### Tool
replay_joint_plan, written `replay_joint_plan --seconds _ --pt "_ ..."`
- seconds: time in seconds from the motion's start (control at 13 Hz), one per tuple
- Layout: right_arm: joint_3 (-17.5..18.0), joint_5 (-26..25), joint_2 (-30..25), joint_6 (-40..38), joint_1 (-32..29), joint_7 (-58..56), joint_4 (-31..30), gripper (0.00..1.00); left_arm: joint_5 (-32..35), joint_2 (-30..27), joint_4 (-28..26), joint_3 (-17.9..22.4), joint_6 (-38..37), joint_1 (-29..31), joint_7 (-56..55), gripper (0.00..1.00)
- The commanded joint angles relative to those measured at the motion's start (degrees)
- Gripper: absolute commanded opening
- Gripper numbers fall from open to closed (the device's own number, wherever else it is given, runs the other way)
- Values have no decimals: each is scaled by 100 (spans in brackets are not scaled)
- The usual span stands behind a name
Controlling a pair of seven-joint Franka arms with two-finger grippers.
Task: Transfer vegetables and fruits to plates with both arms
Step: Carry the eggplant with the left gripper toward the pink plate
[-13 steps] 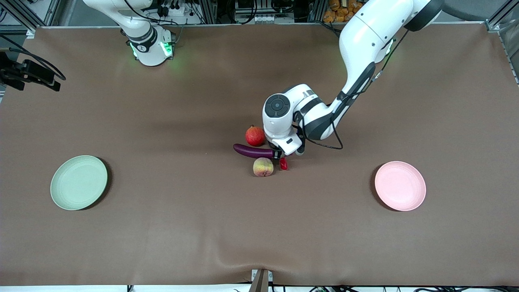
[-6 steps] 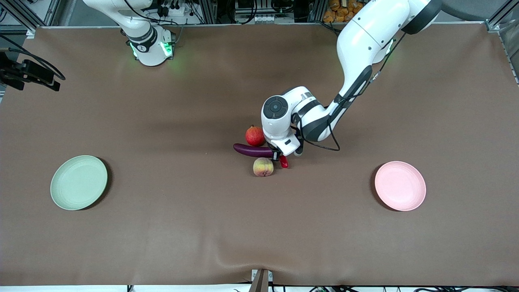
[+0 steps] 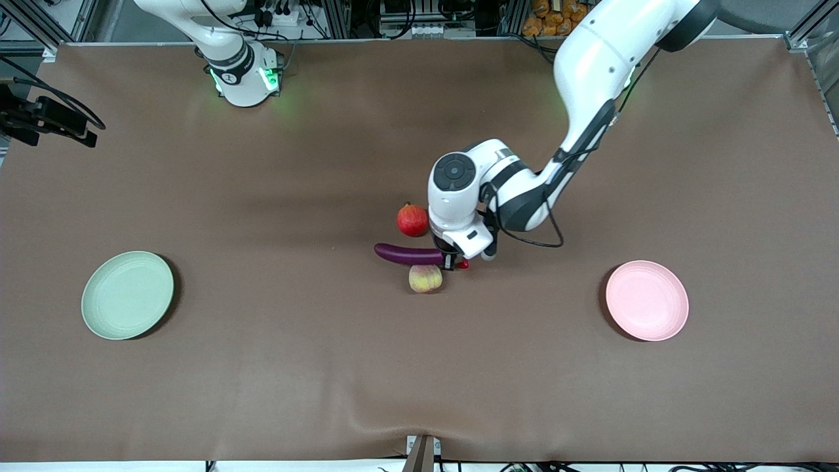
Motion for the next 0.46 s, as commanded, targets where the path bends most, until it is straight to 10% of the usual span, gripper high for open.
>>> replay_joint_plan --seconds 0.0,0.39 --pt "26 -24 98 5 -92 17 99 100 -210 -656 -148 -40 -287 184 483 0" --pt "44 -488 703 233 153 34 143 100 -1344 -1413 -174 -31 -1525 1123 3853 0"
